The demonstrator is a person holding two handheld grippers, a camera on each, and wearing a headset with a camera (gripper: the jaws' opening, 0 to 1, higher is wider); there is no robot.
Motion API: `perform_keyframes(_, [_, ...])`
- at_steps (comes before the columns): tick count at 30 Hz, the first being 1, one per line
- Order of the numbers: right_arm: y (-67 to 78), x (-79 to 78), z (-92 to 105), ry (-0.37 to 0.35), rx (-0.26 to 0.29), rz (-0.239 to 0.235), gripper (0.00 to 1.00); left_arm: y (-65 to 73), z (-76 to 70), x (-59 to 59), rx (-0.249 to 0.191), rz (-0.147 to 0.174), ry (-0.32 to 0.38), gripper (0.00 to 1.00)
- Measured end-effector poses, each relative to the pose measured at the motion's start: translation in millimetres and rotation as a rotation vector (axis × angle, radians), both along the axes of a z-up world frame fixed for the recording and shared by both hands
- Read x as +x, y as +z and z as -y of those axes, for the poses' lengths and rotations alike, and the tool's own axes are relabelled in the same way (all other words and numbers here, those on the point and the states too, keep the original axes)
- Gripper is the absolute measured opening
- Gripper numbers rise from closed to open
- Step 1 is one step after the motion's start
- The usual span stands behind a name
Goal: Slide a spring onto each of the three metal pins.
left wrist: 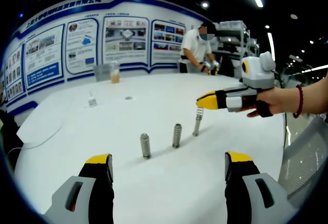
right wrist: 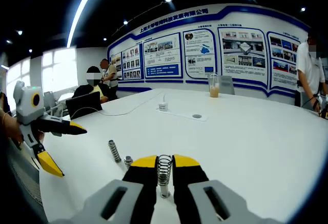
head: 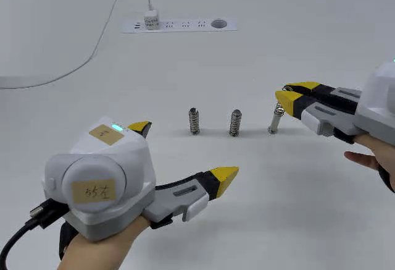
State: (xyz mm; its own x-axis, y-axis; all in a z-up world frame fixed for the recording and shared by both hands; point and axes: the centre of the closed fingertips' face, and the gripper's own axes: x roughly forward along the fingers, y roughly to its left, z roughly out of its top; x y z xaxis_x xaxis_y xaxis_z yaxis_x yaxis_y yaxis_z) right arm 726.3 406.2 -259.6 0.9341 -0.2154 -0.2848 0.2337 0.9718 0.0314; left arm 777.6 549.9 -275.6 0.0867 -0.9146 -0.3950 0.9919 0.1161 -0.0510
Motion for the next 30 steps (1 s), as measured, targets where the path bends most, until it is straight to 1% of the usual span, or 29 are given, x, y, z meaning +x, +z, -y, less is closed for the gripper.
perform_keyframes(6, [-5.9, -1.1, -0.2, -0.005, 0.006, -0.010, 0.12, -1.2, -0.5, -1.5, 0.009, 0.001, -0.004, 0.92])
perform_keyframes(12, [-5.6, 0.6, 0.0, -0.005, 0.008, -0.006, 0.12, -2.0, -0.6, -2.4, 0.012, 0.003, -0.008, 0.92])
perform_keyframes(17, [-7.0, 1.3, -4.4, 0.016, -0.037, -0.031, 0.12, -2.4, -0.6, -2.9, 0.016, 0.006, -0.011, 0.91])
perform_keyframes(22, [-13.1, 0.6, -5.6, 0.022, -0.068, -0.061, 0.12, -2.5, -0.5, -3.1, 0.017, 0.009, -0.013, 0.90])
perform_keyframes(30, [-23.6, 2.8, -6.4, 0.029, -0.078, -0.095, 0.12, -2.5, -0.6, -3.4, 0.017, 0.010, -0.016, 0.89])
